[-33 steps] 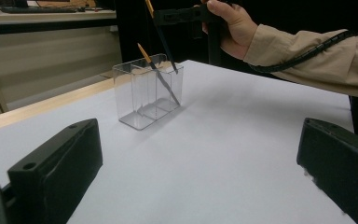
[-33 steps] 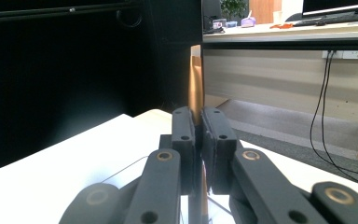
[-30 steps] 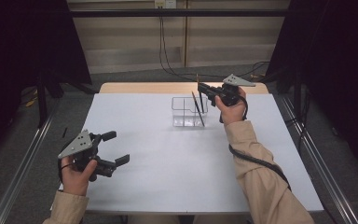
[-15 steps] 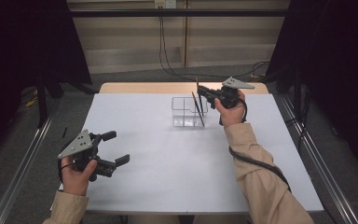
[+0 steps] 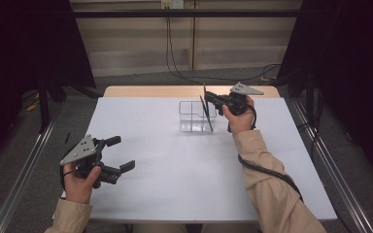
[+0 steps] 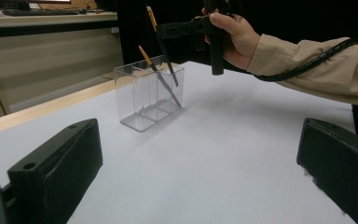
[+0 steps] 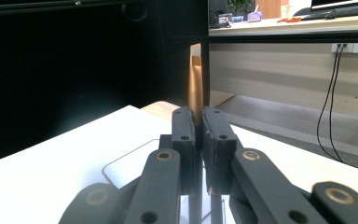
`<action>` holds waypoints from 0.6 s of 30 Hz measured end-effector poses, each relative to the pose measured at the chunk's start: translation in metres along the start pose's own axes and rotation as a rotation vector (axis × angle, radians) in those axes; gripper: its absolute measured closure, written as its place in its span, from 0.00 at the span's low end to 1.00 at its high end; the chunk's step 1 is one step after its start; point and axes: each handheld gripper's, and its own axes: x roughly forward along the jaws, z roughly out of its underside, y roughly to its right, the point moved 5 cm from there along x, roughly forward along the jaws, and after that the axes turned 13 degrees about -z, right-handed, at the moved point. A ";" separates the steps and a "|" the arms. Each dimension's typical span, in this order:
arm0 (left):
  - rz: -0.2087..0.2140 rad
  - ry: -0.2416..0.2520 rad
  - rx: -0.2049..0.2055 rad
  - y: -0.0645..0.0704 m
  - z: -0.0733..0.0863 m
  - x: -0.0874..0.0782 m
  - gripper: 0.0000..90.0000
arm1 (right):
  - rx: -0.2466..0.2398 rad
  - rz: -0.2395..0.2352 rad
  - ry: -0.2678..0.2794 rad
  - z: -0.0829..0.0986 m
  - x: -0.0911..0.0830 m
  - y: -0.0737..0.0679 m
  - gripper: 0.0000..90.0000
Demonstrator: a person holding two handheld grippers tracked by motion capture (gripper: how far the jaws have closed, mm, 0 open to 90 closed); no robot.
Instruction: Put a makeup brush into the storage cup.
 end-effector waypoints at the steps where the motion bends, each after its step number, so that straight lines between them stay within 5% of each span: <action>1: -0.001 -0.001 0.002 0.000 0.000 0.000 0.00 | 0.000 -0.002 -0.001 0.001 0.000 0.000 0.93; 11: -0.001 -0.003 0.002 0.000 0.000 0.000 0.00 | 0.008 -0.011 -0.016 0.004 0.001 -0.002 0.93; 16: 0.001 -0.005 0.001 0.000 0.000 0.001 0.00 | 0.032 -0.013 -0.006 0.003 0.002 -0.004 0.59; 18: 0.001 -0.002 0.002 0.000 0.000 0.001 0.00 | 0.029 -0.015 -0.005 0.003 0.001 -0.004 0.54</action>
